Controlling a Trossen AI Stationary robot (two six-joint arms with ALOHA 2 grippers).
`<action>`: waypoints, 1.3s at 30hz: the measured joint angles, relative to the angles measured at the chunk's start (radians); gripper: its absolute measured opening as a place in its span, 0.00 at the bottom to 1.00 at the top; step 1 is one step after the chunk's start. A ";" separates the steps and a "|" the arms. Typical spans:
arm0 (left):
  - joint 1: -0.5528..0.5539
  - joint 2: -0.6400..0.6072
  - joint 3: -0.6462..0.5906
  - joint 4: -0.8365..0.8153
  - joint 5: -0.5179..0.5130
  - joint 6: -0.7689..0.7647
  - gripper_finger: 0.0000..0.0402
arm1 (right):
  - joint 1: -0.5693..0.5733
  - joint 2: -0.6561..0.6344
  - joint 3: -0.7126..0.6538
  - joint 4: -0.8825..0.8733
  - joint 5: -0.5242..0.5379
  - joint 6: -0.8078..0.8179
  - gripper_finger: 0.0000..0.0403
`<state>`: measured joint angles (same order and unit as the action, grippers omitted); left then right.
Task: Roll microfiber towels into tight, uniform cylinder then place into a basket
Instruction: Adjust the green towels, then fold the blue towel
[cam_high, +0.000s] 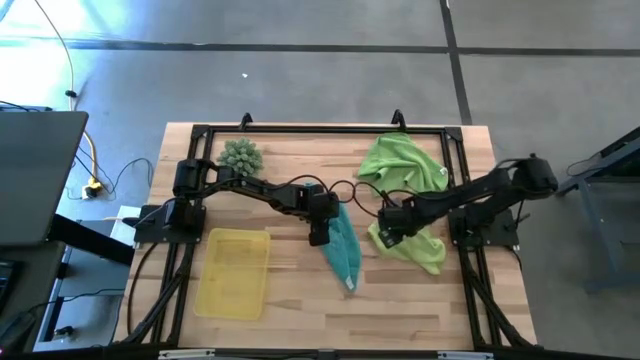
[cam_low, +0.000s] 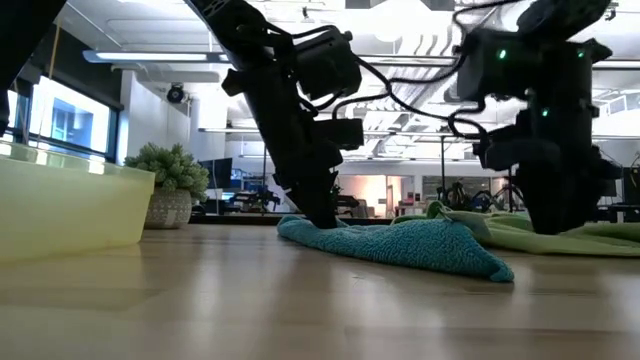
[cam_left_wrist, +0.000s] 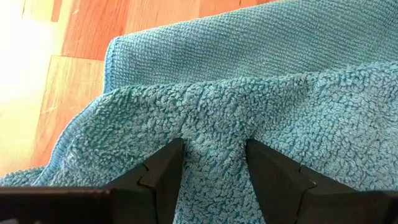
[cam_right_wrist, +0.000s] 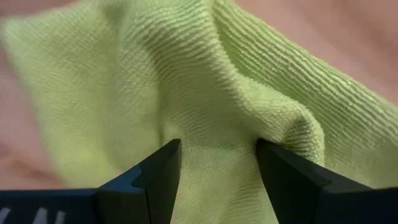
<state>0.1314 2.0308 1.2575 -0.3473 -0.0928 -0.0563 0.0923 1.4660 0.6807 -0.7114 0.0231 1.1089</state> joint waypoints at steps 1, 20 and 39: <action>0.000 0.000 0.000 0.000 0.000 0.000 0.42 | -0.012 0.008 0.002 -0.023 0.028 -0.013 0.51; 0.000 -0.047 -0.004 -0.001 -0.029 0.046 0.42 | -0.272 -0.025 0.051 -0.139 0.616 -0.081 0.51; -0.055 -0.221 0.000 -0.218 -0.092 -0.055 0.42 | -0.052 0.016 -0.029 0.685 0.199 -0.401 0.51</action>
<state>0.0769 1.8099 1.2575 -0.5651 -0.1845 -0.1112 0.0406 1.4820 0.6521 -0.0268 0.2224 0.7081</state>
